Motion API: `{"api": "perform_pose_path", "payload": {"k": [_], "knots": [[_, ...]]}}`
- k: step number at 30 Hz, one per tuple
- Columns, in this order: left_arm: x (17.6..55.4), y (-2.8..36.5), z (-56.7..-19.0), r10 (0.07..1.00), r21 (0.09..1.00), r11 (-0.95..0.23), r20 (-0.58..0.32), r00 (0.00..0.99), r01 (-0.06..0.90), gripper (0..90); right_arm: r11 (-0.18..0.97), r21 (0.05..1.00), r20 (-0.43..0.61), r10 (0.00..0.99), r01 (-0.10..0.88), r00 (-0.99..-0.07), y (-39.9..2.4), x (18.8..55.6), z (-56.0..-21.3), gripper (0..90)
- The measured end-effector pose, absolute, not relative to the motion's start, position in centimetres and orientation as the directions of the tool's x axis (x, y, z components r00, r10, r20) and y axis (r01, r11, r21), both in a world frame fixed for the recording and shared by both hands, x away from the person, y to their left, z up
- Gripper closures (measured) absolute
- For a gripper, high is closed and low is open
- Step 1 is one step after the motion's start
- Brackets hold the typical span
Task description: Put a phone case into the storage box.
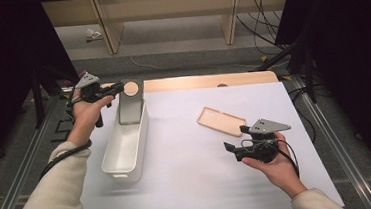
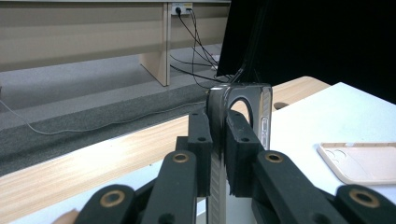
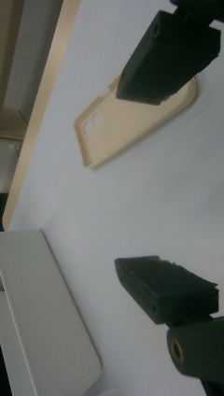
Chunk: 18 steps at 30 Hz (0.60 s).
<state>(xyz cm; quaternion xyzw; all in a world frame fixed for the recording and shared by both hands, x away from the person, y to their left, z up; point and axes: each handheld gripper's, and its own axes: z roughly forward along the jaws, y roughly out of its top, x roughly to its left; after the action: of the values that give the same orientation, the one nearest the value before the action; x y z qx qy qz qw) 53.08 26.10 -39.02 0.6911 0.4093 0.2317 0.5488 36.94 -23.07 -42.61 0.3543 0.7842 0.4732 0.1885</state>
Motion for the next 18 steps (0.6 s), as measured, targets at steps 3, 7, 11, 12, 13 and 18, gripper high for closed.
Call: {"api": "perform_pose_path", "payload": {"k": [3,7,11,12,13,18], "knots": [[53.13,26.11,-39.16,0.821,0.947,-0.061,-0.131,0.555,0.315,81.7,0.303,0.874,0.040,0.734,0.379,-0.678,-23.07,36.93,-42.61,16.5],[53.19,26.10,-39.37,0.822,0.945,-0.064,-0.133,0.553,0.321,81.7,0.302,0.875,0.041,0.734,0.379,-0.677,-23.06,36.95,-42.63,16.5],[53.29,26.03,-39.54,0.822,0.943,-0.066,-0.134,0.553,0.326,81.7,0.302,0.875,0.041,0.734,0.379,-0.678,-23.06,36.94,-42.62,16.5],[53.33,26.01,-39.60,0.823,0.942,-0.067,-0.134,0.553,0.328,81.7,0.302,0.875,0.041,0.733,0.379,-0.679,-23.06,36.94,-42.62,16.5],[53.36,26.00,-39.63,0.823,0.942,-0.068,-0.134,0.553,0.329,81.7,0.302,0.875,0.041,0.733,0.379,-0.679,-23.06,36.94,-42.63,16.5],[53.47,25.98,-39.83,0.825,0.939,-0.069,-0.136,0.549,0.336,81.7,0.301,0.875,0.043,0.733,0.380,-0.679,-23.06,36.95,-42.64,16.5]]}}
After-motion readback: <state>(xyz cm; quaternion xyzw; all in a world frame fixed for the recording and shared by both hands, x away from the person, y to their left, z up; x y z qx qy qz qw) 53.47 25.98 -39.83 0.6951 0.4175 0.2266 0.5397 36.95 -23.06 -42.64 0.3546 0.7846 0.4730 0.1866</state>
